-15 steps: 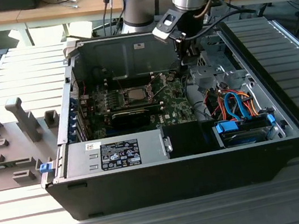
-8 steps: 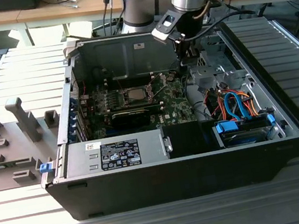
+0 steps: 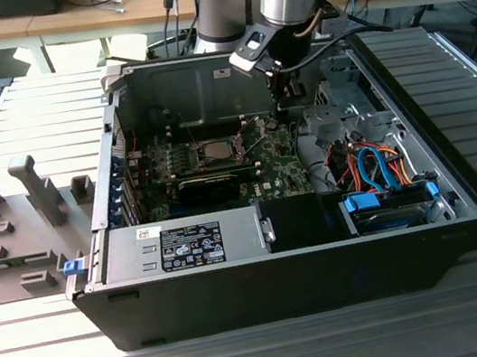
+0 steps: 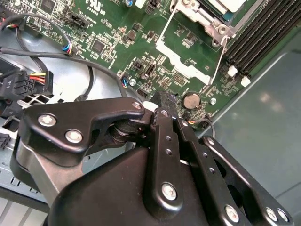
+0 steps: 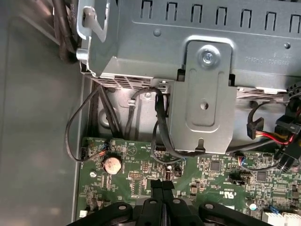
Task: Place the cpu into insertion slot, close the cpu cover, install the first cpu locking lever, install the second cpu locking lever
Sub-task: 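Close the cpu cover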
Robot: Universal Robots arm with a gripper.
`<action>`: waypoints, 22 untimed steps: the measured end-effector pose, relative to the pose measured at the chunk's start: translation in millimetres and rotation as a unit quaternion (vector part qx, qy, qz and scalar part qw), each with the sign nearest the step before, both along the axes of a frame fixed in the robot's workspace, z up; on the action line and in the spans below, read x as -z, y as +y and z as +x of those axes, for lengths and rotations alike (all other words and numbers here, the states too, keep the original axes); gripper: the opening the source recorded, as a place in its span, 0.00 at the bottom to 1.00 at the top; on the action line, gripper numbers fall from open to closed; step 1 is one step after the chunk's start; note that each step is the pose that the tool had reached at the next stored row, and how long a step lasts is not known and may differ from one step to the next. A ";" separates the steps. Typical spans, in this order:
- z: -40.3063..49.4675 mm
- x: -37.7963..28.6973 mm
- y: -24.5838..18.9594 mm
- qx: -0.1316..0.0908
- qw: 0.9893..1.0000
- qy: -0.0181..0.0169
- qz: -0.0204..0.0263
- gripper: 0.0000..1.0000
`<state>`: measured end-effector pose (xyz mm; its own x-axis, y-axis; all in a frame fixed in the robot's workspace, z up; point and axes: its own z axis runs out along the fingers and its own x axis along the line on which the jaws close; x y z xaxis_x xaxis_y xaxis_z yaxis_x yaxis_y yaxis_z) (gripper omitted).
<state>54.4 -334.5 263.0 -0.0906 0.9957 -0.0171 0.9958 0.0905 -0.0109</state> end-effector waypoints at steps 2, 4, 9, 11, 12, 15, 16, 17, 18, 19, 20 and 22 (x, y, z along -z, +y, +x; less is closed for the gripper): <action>0.0 1.9 0.0 0.000 1.000 0.000 0.000 0.11; 0.0 3.7 0.0 0.000 1.000 0.000 0.000 0.11; 0.0 7.2 0.0 0.000 1.000 0.000 0.000 0.11; 0.0 8.9 0.0 0.000 1.000 0.000 0.000 0.11; 0.0 9.4 0.0 0.000 1.000 0.000 0.000 0.11; 0.0 13.0 0.0 0.000 1.000 0.000 0.000 0.11; 0.0 14.1 0.0 0.000 1.000 0.000 0.000 0.11; -0.1 14.7 0.0 0.000 1.000 0.000 0.000 0.11; -0.1 14.8 0.0 0.000 1.000 0.000 0.000 0.11; 0.0 14.8 0.0 0.000 1.000 0.000 0.000 0.11; 0.0 14.9 0.0 0.000 1.000 0.000 0.000 0.11; 0.0 15.0 0.0 0.000 1.000 0.000 0.000 0.11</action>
